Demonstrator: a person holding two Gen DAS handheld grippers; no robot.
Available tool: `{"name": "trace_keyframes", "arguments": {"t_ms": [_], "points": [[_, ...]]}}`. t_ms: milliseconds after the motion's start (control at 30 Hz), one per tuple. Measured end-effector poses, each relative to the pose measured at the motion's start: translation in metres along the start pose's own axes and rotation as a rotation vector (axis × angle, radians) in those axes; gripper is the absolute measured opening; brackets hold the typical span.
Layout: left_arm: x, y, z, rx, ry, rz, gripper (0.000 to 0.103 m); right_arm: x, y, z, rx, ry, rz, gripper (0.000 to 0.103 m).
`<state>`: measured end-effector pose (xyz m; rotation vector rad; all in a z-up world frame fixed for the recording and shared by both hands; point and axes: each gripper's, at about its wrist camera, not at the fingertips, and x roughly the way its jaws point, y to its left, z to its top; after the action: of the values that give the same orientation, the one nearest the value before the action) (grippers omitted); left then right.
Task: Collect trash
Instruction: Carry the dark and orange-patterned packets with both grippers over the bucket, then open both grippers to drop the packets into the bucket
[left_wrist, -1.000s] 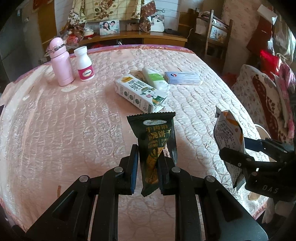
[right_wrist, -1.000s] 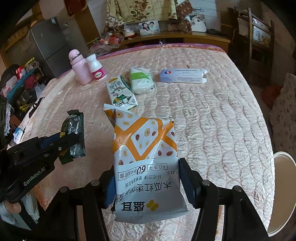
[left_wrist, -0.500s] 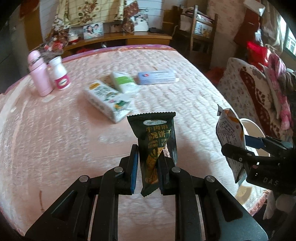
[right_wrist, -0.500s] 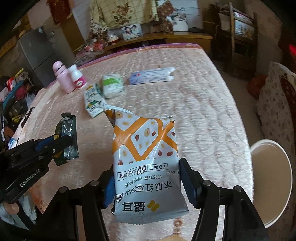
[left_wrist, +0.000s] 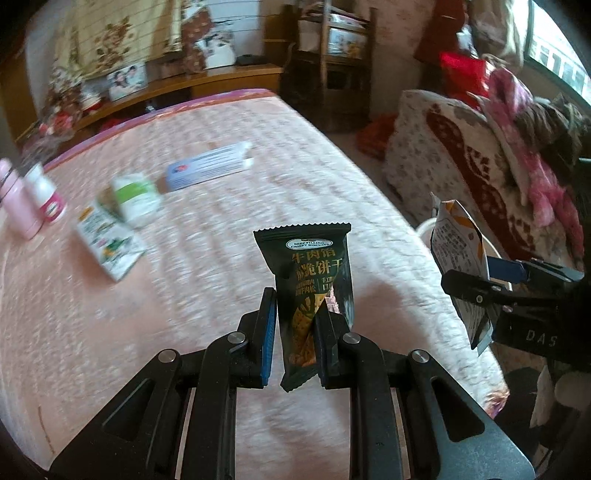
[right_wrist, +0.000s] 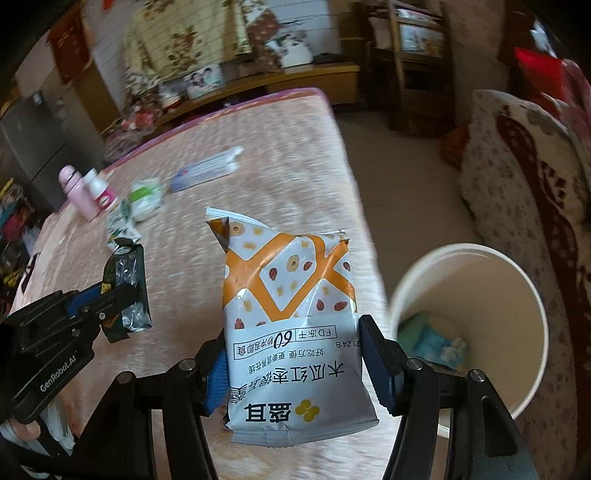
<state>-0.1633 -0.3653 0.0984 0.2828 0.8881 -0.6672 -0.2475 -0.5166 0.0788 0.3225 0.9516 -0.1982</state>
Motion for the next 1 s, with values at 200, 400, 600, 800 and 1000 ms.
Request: {"name": "trace_keyframes", "arguments": {"t_ms": [200,400,600,800,1000], "points": [[0.013,-0.045,0.013,0.064,0.003,-0.052,0.016,-0.014,-0.048,-0.003,0.067,-0.005,-0.056,0.06],[0.028,-0.082,0.024,0.103,0.015,-0.114,0.016,-0.024,-0.095,-0.007,0.138,-0.001,-0.107,0.061],[0.045,-0.11,0.033,0.102,0.039,-0.207,0.016,-0.024,-0.135,-0.014,0.201,0.02,-0.151,0.062],[0.061,-0.133,0.041,0.082,0.067,-0.296,0.017,-0.019,-0.164,-0.02,0.257,0.031,-0.18,0.067],[0.074,-0.137,0.041,0.034,0.086,-0.375,0.056,-0.014,-0.183,-0.023,0.318,0.03,-0.198,0.08]]}}
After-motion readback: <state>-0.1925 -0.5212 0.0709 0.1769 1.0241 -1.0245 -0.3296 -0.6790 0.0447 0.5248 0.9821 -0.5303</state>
